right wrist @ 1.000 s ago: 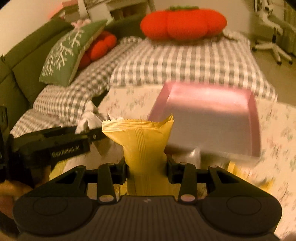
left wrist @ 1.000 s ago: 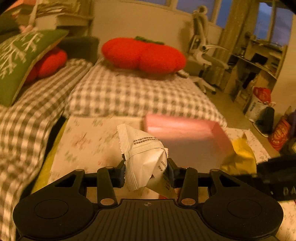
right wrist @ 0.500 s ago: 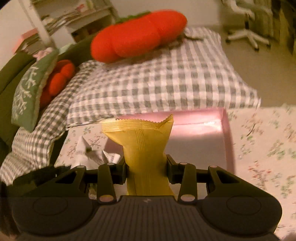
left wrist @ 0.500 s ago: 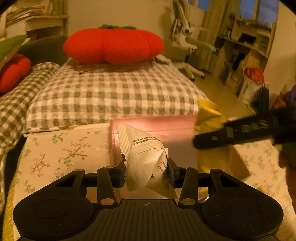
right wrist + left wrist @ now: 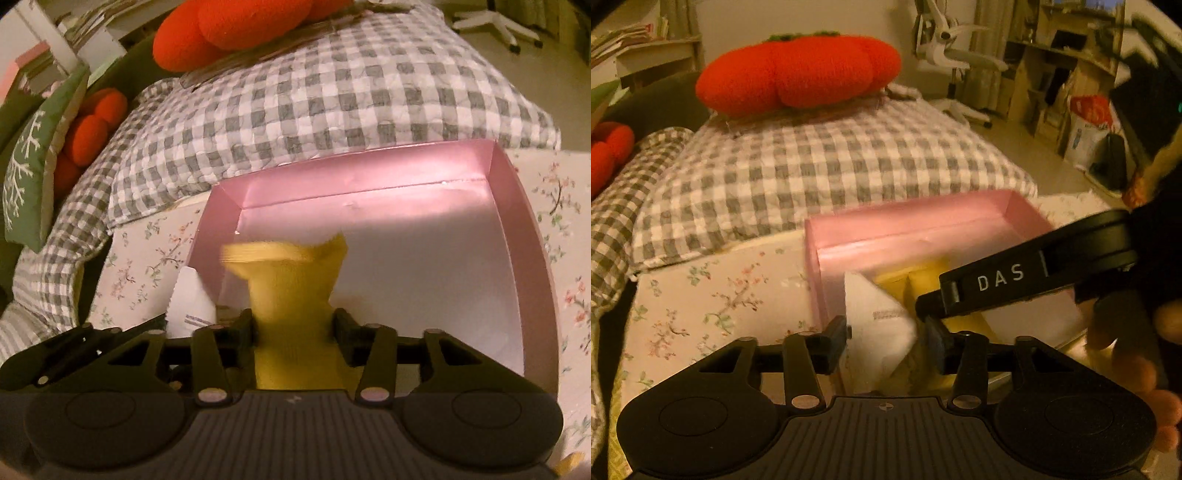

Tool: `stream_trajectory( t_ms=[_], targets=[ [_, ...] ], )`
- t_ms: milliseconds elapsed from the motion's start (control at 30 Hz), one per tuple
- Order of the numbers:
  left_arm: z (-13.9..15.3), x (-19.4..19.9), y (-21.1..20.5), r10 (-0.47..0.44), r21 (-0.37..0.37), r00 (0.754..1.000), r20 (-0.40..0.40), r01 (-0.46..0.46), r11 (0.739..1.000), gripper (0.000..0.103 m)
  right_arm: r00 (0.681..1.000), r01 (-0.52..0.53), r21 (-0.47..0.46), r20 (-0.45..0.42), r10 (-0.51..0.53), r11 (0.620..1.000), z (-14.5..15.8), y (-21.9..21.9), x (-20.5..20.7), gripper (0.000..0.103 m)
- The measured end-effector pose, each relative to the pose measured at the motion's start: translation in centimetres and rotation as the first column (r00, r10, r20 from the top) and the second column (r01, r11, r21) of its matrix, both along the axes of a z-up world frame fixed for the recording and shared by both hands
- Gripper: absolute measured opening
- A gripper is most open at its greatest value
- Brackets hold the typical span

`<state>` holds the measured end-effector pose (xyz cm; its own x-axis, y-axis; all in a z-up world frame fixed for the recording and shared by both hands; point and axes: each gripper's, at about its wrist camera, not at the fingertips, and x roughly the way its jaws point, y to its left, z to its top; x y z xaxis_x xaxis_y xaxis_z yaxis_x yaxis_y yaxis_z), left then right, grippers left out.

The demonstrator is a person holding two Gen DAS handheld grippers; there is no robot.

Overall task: Organize snacks
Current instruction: 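Carry both packets into the pink box and open both tools, then grasp the clear packet with the left tool while the right grasps another yellow cake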

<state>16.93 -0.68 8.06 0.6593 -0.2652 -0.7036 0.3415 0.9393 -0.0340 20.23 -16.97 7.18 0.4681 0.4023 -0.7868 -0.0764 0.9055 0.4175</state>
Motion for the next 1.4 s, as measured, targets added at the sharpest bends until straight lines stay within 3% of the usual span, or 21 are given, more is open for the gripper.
stream_trajectory(
  t_ms=[100, 267, 400, 667, 833, 1000, 1100, 1400],
  targets=[
    [1.3, -0.6, 0.9, 0.022, 0.007, 1.000, 0.021, -0.022, 1.000, 0.063, 0.999, 0.040, 0.024, 0.018, -0.040, 0.999, 1.2, -0.9, -0.7, 0.068],
    [3.3, -2.0, 2.5, 0.057, -0.010, 0.998, 0.009, -0.057, 0.998, 0.064, 0.997, 0.081, 0.045, 0.010, -0.082, 0.996, 3.3, -2.3, -2.4, 0.070],
    [5.2, -3.2, 3.2, 0.098, -0.032, 0.995, -0.014, -0.098, 0.995, 0.067, 0.998, 0.065, 0.025, 0.023, -0.065, 0.998, 5.3, -1.8, -4.2, 0.078],
    [6.8, -7.2, 3.5, 0.178, -0.054, 0.973, -0.147, -0.187, 0.981, 0.083, 0.999, 0.006, -0.024, 0.043, -0.005, 1.000, 8.1, -0.5, -9.6, 0.098],
    [7.2, -9.7, 3.0, 0.208, -0.045, 0.957, -0.204, -0.221, 0.974, 0.086, 0.998, 0.050, -0.104, 0.054, -0.044, 0.993, 9.0, -1.4, -12.4, 0.100],
    [9.0, -11.3, 1.9, 0.235, -0.041, 0.949, -0.209, -0.248, 0.968, 0.091, 0.990, 0.136, -0.146, 0.064, -0.128, 0.980, 10.9, -4.0, -14.2, 0.099],
    [10.0, -12.3, 0.9, 0.219, -0.073, 0.952, -0.214, -0.239, 0.968, 0.096, 0.980, 0.190, -0.091, 0.078, -0.183, 0.978, 12.1, -6.1, -15.5, 0.101],
    [7.8, -14.0, -3.1, 0.159, -0.009, 0.951, -0.266, -0.168, 0.986, 0.097, 0.977, 0.203, -0.083, -0.051, -0.208, 0.976, 8.3, -8.3, -16.9, 0.101]
  ],
)
